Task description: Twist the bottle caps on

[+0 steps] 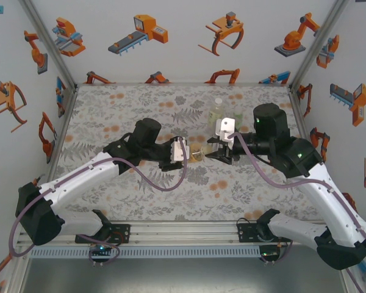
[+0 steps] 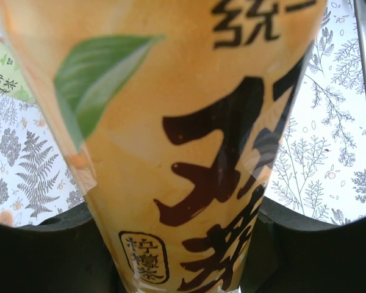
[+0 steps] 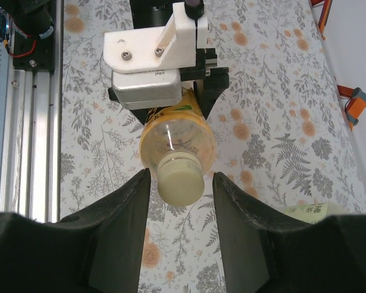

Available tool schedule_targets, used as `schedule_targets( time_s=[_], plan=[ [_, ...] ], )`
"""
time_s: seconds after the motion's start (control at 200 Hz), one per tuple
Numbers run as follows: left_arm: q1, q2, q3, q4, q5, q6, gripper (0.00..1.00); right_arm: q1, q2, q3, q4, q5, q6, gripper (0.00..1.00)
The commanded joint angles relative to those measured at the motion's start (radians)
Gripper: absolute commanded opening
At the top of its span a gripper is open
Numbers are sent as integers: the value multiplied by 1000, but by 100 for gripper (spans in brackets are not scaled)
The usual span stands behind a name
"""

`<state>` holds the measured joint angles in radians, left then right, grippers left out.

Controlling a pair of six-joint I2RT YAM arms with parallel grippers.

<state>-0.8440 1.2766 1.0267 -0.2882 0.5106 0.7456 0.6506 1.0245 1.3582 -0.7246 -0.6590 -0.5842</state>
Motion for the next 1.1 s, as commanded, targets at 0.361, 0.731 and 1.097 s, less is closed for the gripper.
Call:
schedule_targets(
  time_s=[0.361,0.731,1.097],
  plan=[
    [-7,-37,13,25,36,-9,0,10,-8,-23,10,-26,18,36],
    [-9,-20,19,79,-18,-32,0,12,11,-68,138,197,624,0],
    [-9,29,36,175,-136,-54,0,12,6,-266,175,478,1835,0]
  ],
)
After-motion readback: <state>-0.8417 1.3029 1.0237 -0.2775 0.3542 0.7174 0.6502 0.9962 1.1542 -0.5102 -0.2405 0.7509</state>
